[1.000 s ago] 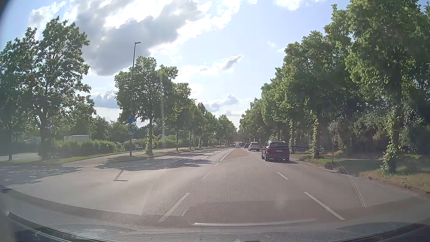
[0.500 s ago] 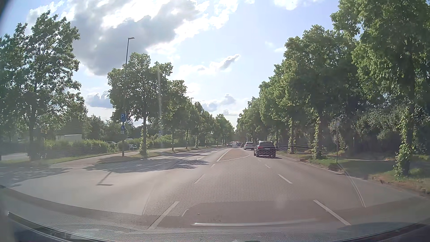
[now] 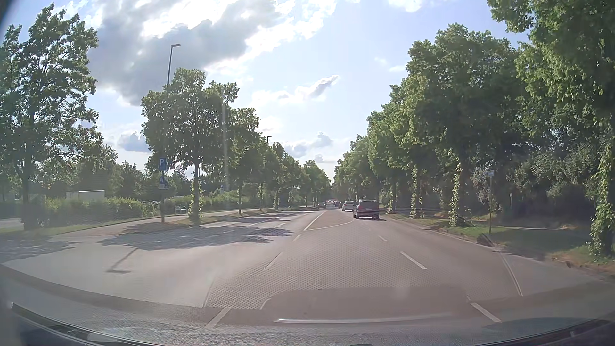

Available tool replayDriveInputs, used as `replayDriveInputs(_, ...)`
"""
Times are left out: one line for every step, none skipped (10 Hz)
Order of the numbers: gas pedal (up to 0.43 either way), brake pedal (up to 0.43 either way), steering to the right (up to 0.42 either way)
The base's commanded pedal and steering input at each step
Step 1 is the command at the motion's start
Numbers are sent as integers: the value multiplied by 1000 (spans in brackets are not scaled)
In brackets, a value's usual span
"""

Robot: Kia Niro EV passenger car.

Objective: Follow the waypoints while adhering to traffic rules and regulations

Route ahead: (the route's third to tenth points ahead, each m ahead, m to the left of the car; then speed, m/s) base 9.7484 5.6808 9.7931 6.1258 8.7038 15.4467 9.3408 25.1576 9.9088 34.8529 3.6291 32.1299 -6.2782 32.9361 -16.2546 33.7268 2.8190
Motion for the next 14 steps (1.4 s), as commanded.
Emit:
replayDriveInputs(0, 18, 16)
replayDriveInputs(0, 24, 13)
replayDriveInputs(0, 49, 15)
replayDriveInputs(0, 79, 20)
replayDriveInputs(0, 85, 23)
replayDriveInputs(0, 110, 22)
replayDriveInputs(0, 165, 19)
replayDriveInputs(0, 165, 16)
replayDriveInputs(0, 171, 13)
replayDriveInputs(0, 171, 10)
replayDriveInputs(0, 171, 8)
replayDriveInputs(0, 177, 8)
replayDriveInputs(0, 177, 8)
replayDriveInputs(0, 183, 8)
